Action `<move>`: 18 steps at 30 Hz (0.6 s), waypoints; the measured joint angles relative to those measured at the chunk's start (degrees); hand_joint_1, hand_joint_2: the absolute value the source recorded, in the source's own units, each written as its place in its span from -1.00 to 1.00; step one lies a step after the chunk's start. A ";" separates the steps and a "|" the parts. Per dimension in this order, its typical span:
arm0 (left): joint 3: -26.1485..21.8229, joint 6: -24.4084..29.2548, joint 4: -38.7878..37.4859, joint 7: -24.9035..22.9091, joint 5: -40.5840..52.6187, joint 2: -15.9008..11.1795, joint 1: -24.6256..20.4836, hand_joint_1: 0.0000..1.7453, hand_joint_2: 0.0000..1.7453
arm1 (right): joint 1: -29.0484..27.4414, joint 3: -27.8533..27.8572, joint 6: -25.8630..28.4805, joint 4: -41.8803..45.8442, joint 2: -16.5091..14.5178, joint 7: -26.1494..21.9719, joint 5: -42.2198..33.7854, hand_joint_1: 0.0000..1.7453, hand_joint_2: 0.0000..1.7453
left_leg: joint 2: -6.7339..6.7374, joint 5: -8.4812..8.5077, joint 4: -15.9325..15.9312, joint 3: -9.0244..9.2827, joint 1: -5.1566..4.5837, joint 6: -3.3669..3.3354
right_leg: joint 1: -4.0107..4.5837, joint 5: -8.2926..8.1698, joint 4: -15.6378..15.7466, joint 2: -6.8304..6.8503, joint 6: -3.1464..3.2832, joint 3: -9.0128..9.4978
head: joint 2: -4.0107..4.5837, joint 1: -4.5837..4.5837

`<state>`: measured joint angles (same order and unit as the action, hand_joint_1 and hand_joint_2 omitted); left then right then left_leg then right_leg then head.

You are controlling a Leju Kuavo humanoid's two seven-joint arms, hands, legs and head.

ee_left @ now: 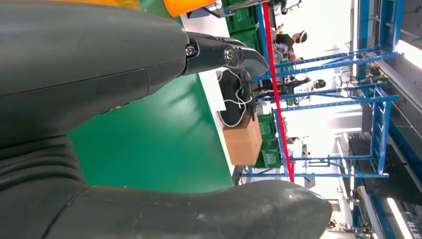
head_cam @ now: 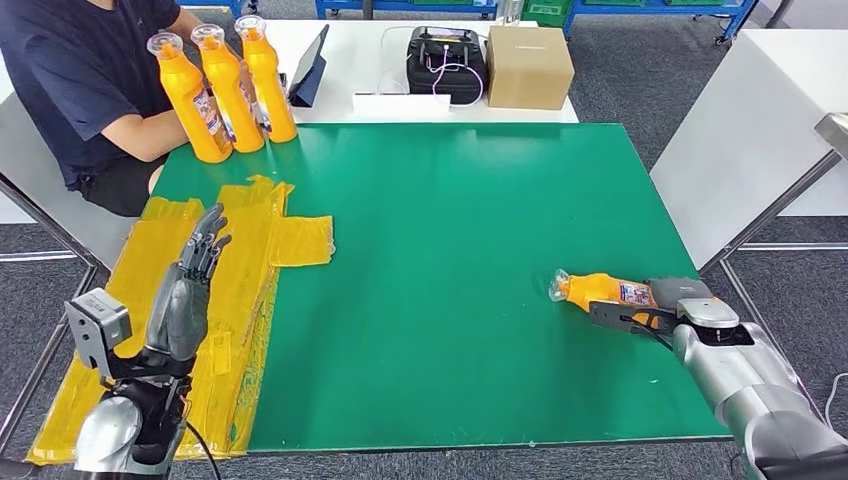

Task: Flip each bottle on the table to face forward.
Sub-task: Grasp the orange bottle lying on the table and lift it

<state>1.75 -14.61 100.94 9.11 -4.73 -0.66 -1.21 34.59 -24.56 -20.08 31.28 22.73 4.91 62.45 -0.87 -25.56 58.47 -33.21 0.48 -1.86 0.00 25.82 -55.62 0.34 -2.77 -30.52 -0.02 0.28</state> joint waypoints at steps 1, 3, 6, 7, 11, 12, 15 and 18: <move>0.19 0.09 -0.15 0.10 -0.12 -0.01 -0.20 -1.00 -1.00 | -0.24 0.16 -0.22 0.12 -0.02 -0.13 -0.30 1.00 1.00 | 0.01 -0.01 0.00 0.06 0.01 0.01 | 0.00 0.00 0.00 -0.01 0.00 0.06 | 0.00 0.01; 0.55 0.12 -0.51 0.56 -0.31 -0.02 -0.43 -1.00 -1.00 | -0.61 0.44 -0.25 0.27 -0.02 -0.36 -0.68 1.00 1.00 | 0.02 -0.02 0.00 0.15 0.04 0.02 | 0.01 0.01 0.02 -0.02 0.01 0.15 | 0.00 -0.01; 1.04 0.29 -0.86 0.14 -0.63 -0.04 -0.92 -1.00 -1.00 | -1.03 1.03 -0.13 0.38 -0.40 -0.14 -1.58 1.00 1.00 | -0.01 -0.02 0.00 0.20 0.09 0.02 | 0.06 0.02 0.03 -0.01 0.03 0.23 | 0.00 -0.01; 1.17 0.48 -0.90 -0.41 -0.67 -0.04 -1.11 -1.00 -1.00 | -1.17 1.40 -0.01 0.46 -0.73 0.29 -2.17 1.00 1.00 | 0.00 -0.02 0.00 0.21 0.10 0.03 | 0.08 0.02 0.03 -0.02 0.03 0.26 | 0.00 -0.02; 1.72 1.27 -0.90 -2.14 -0.80 -0.18 -0.87 -1.00 -1.00 | -1.91 4.24 0.59 1.18 -2.80 1.87 -7.18 1.00 1.00 | 0.27 -0.04 -0.02 0.28 0.14 0.05 | 0.15 -0.03 0.03 -0.17 0.05 0.58 | 0.00 -0.03; 1.78 1.32 -0.90 -2.08 -0.94 -0.30 -0.40 -1.00 -1.00 | -2.10 5.32 0.67 1.56 -3.54 2.01 -9.12 1.00 1.00 | 0.41 -0.05 -0.02 0.27 0.14 0.05 | 0.16 -0.08 0.02 -0.28 0.09 0.71 | 0.00 -0.02; 1.58 0.96 -0.71 -1.21 -1.64 -0.62 2.24 -1.00 -1.00 | -3.20 9.53 -0.98 5.34 -6.41 1.38 -20.57 1.00 1.00 | 0.82 -0.07 -0.03 0.26 0.19 0.09 | 0.26 -0.19 0.01 -0.67 0.21 0.82 | 0.00 -0.03; 0.80 0.30 0.72 -0.62 -2.50 -0.66 6.39 -1.00 -1.00 | -5.74 13.32 -5.32 15.38 -9.75 3.44 -42.25 1.00 1.00 | 1.24 -0.16 -0.03 0.26 0.24 0.26 | 0.35 -0.26 -0.01 -1.12 0.33 0.61 | 0.00 -0.02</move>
<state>2.56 -14.31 101.66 8.49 -7.23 -1.31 5.18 28.85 -11.23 -25.40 46.66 12.97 8.35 20.20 0.36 -25.72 58.43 -32.95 0.73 -1.60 0.36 25.56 -55.63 -0.78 -2.44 -29.91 -0.02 0.26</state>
